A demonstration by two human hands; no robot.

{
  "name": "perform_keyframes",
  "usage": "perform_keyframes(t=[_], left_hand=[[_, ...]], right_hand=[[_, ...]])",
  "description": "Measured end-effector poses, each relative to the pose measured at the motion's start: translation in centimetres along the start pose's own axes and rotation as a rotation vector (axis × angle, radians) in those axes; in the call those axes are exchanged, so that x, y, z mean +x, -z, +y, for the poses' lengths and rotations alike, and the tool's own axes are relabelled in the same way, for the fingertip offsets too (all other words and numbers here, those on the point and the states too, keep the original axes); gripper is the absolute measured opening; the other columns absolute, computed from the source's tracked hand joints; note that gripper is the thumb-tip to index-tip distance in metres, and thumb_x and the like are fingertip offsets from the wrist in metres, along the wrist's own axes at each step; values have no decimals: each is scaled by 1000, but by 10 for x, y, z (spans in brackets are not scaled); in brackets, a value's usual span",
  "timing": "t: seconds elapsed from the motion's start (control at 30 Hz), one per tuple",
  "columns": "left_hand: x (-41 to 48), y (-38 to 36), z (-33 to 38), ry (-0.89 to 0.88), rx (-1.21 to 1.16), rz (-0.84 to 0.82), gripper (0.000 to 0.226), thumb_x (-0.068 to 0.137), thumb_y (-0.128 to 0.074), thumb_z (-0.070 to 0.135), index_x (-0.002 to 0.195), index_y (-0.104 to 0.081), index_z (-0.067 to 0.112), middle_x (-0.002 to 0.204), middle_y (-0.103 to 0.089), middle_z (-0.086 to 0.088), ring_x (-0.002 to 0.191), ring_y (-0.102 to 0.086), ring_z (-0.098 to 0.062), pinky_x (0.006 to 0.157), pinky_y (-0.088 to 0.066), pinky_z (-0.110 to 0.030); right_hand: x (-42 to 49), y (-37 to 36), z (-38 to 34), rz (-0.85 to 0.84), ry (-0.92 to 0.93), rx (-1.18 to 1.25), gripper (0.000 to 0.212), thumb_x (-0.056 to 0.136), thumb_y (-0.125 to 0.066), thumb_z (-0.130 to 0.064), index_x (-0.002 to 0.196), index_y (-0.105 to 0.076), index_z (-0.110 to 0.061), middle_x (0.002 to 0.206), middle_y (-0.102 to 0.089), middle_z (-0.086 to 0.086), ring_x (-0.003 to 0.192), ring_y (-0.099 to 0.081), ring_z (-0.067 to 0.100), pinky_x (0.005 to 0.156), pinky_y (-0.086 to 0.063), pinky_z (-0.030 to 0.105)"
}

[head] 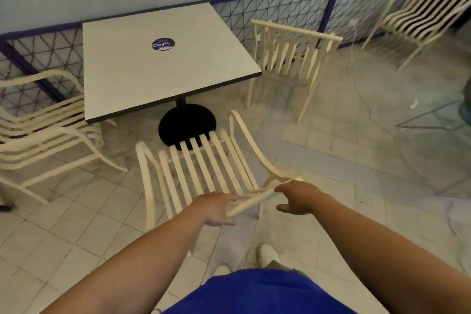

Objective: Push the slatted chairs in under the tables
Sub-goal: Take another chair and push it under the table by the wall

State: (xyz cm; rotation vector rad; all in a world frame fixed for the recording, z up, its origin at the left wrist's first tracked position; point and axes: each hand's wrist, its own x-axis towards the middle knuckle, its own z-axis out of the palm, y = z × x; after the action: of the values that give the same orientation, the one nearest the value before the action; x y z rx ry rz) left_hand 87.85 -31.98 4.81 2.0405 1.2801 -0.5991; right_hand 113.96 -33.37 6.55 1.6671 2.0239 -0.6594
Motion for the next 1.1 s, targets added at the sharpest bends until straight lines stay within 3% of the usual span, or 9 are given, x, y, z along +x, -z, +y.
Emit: perform_keyframes(t=[0.43, 0.83, 1.1], left_hand=[[32, 13, 139, -392, 320, -18, 71, 90, -65, 58, 151, -41, 32, 147, -53, -3, 130, -53, -27, 103, -48, -42], [66, -30, 224, -286, 360, -233, 67, 91, -69, 50, 150, -45, 30, 147, -54, 0, 129, -54, -23, 106, -47, -41], [97, -40, 310, -203, 233, -232, 63, 92, -69, 46, 149, -48, 28, 144, -56, 2, 127, -56, -20, 107, -46, -37]], right_hand=[[-95, -63, 64, -28, -354, 282, 69, 95, -58, -56, 154, -36, -27, 153, -44, 4, 135, -47, 26, 109, -42, 42], [-131, -125, 157, -76, -387, 462, 70, 94, -58, -57, 153, -37, -25, 153, -43, 4, 136, -46, 26, 111, -41, 42], [-157, -144, 255, -104, -351, 475, 70, 94, -59, -55, 153, -37, -22, 152, -44, 6, 135, -48, 27, 109, -42, 41]])
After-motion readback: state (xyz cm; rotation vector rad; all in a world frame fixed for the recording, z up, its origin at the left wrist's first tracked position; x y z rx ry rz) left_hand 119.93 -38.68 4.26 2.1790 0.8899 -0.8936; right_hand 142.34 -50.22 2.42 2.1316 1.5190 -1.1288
